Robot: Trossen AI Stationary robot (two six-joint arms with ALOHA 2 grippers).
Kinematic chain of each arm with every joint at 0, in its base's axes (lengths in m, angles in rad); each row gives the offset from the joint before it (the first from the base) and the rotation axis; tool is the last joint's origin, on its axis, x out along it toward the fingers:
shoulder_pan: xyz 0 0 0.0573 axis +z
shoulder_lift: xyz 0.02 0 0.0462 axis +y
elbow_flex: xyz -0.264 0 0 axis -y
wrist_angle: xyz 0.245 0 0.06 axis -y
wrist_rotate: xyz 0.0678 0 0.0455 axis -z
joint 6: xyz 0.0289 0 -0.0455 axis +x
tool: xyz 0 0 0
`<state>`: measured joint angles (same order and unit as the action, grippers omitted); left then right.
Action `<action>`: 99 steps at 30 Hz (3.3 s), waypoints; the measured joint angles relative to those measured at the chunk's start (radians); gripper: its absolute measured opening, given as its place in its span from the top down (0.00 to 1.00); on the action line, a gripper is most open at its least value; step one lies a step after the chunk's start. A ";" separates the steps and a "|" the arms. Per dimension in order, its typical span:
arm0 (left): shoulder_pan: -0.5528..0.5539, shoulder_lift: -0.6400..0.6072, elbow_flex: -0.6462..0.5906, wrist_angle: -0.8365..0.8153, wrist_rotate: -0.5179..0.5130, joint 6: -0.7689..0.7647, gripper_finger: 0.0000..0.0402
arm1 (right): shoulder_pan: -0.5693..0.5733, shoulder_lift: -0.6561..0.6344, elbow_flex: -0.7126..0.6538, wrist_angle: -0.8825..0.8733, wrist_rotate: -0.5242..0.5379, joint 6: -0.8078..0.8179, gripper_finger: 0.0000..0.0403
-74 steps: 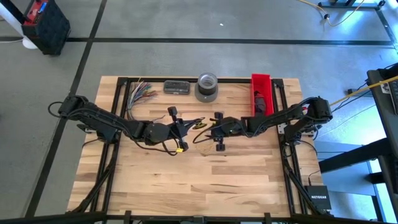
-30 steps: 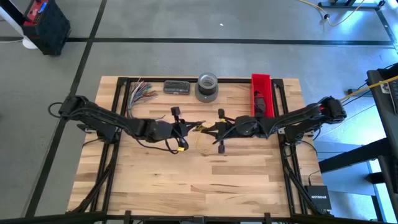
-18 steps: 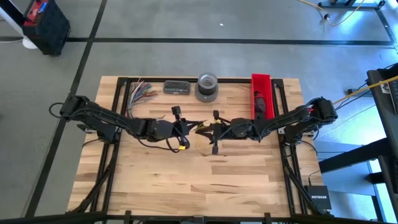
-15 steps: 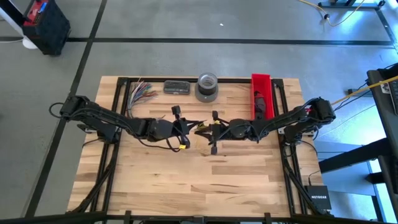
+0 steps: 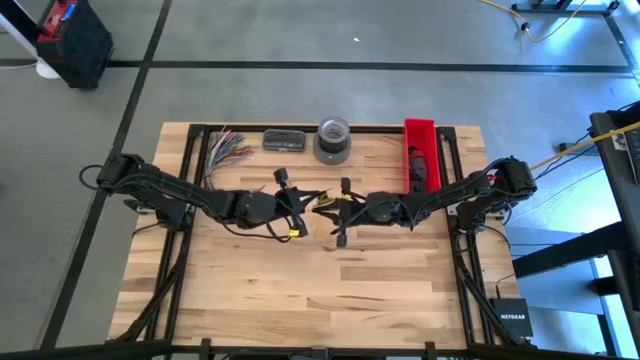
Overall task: Coil cords
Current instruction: Coil the yellow wire into the black spool
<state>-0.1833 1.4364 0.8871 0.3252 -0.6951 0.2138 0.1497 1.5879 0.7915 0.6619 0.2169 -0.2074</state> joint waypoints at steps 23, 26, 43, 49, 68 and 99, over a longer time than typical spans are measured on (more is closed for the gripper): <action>-0.006 -0.006 0.002 0.013 -0.025 0.001 1.00 | 0.002 0.001 -0.001 -0.115 0.063 0.064 0.73; -0.006 -0.006 0.002 0.009 -0.021 0.007 1.00 | 0.002 0.001 -0.001 -0.115 0.065 0.040 0.73; -0.019 -0.005 0.002 0.107 -0.010 0.028 1.00 | 0.001 0.001 0.001 -0.089 0.034 -0.002 0.95; -0.043 -0.008 0.001 0.134 -0.010 0.051 1.00 | 0.000 0.001 0.001 -0.111 0.034 -0.002 0.99; -0.127 -0.121 0.001 -0.091 -0.025 0.077 1.00 | 0.001 -0.082 0.001 -0.281 0.236 0.045 0.93; -0.122 -0.121 0.001 -0.106 -0.057 0.073 1.00 | -0.146 0.047 0.041 -0.438 0.034 -0.097 0.64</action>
<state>-0.3054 1.3155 0.8879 0.2191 -0.7521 0.2871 0.0033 1.6345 0.8328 0.2240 0.2507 -0.3042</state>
